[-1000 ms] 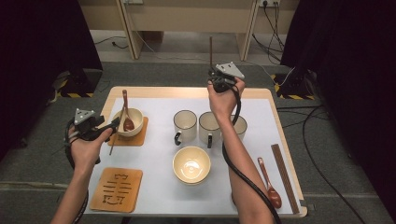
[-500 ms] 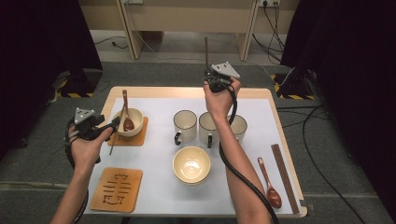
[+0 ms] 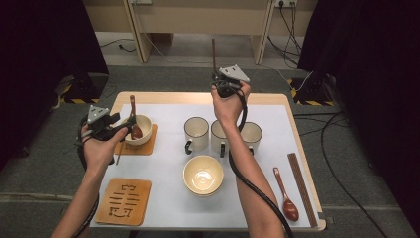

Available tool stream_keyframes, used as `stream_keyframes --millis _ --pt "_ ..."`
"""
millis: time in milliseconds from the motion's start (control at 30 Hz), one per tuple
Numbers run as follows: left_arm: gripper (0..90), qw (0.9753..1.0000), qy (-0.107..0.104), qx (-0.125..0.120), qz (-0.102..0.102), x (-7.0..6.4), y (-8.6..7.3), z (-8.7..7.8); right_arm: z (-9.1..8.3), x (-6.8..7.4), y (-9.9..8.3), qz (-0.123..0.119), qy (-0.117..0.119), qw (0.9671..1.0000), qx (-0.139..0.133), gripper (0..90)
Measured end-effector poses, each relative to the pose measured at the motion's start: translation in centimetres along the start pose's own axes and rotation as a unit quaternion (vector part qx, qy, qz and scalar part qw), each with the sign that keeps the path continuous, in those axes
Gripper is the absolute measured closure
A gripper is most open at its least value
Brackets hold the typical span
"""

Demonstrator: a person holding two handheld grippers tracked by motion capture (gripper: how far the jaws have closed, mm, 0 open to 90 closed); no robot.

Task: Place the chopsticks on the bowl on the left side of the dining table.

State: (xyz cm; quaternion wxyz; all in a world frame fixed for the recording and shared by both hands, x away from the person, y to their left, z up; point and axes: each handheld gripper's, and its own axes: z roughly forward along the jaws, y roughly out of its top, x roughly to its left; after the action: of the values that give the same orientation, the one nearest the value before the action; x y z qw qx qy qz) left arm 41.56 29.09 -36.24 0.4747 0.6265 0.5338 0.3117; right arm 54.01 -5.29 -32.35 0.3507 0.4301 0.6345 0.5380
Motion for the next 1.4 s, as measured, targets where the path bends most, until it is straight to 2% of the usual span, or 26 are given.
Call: stream_keyframes --millis 300,500,567,633,800,1100,1267,1400 --pt "38.2 0.9994 -0.026 -0.018 0.016 -1.7 2.6 2.1 0.2 0.4 0.1 -0.002 0.006 1.0 0.0 84.8" --pt "38.8 0.998 -0.049 -0.031 0.026 -3.1 4.8 3.7 0.3 0.6 0.1 0.0 0.009 1.0 -0.001 84.8" --pt "39.3 0.9973 -0.058 -0.036 0.029 -3.8 5.6 4.5 0.3 0.7 0.0 -0.002 0.011 0.9999 -0.001 84.8" --pt "39.9 0.9969 -0.069 -0.034 0.02 -4.4 6.3 5.4 0.3 0.8 -0.1 -0.001 0.012 0.9999 -0.002 84.8" --pt "40.2 0.9955 -0.082 -0.038 0.03 -6.2 7.9 7.3 0.4 1.0 -0.3 -0.003 0.017 0.9998 0.0 84.8" --pt "42.6 0.9905 -0.116 -0.046 0.056 -9.3 10.2 9.3 0.6 1.7 -0.6 -0.005 0.026 0.9996 0.002 84.8" --pt "45.5 0.9875 -0.139 -0.048 0.057 -10.7 11.0 10.2 0.6 2.1 -0.6 -0.004 0.03 0.9996 0.0 84.8" --pt "49.7 0.9866 -0.147 -0.044 0.055 -11.3 11.3 10.9 0.6 2.4 -0.6 -0.008 0.032 0.9995 -0.001 84.8"
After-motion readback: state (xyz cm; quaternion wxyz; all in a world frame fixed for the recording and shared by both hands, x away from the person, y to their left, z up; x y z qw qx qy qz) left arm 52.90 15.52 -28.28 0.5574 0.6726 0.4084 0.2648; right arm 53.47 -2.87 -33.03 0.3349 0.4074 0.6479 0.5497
